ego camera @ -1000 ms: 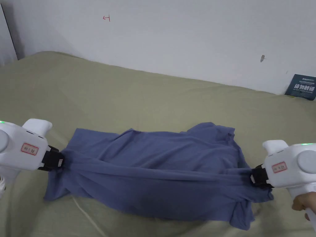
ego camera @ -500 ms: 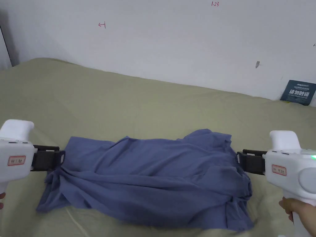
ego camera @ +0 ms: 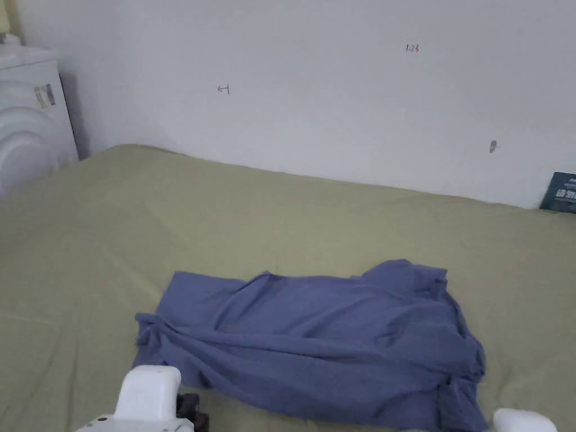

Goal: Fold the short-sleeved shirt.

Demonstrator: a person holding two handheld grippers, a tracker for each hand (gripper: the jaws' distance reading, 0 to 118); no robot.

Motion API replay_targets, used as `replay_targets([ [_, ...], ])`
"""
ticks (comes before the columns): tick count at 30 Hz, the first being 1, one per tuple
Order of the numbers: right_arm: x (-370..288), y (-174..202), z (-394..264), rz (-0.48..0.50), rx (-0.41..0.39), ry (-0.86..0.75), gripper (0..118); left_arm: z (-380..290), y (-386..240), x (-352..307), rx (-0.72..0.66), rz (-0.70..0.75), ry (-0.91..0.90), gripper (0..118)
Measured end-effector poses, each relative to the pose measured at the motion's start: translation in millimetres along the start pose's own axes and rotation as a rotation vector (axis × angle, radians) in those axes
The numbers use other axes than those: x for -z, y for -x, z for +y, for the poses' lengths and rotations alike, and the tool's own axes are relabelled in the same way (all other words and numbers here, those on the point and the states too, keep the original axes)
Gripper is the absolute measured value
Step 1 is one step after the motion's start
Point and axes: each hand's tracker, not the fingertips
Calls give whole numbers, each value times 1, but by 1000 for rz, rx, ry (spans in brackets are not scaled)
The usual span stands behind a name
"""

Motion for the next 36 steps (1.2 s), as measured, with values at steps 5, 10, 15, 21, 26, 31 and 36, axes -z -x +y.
replay_targets([
  [5, 6, -19, -9, -27, 37, 36, 1, -3, 32, 18, -80, 63, 51, 0],
  [10, 16, -49, 1, -73, 84, 28, 1, 24, 74, 58, -130, 104, -6, 9],
  [15, 30, -67, 9, -89, 111, 27, 1, 46, 88, 113, -4, 95, 36, 98],
  [21, 60, -86, 12, -88, 113, 19, 8, 52, 86, 162, 207, 153, 159, 82],
  [26, 105, -109, 17, 16, 90, 47, 88, 50, 89, 156, 125, 39, 138, 12],
  [31, 144, -113, 20, 28, 72, 90, 88, 53, 96, 149, 65, -9, 171, 11],
  [36, 159, -118, 21, 16, 93, 124, 48, 49, 105, 144, 15, -58, 160, 11],
])
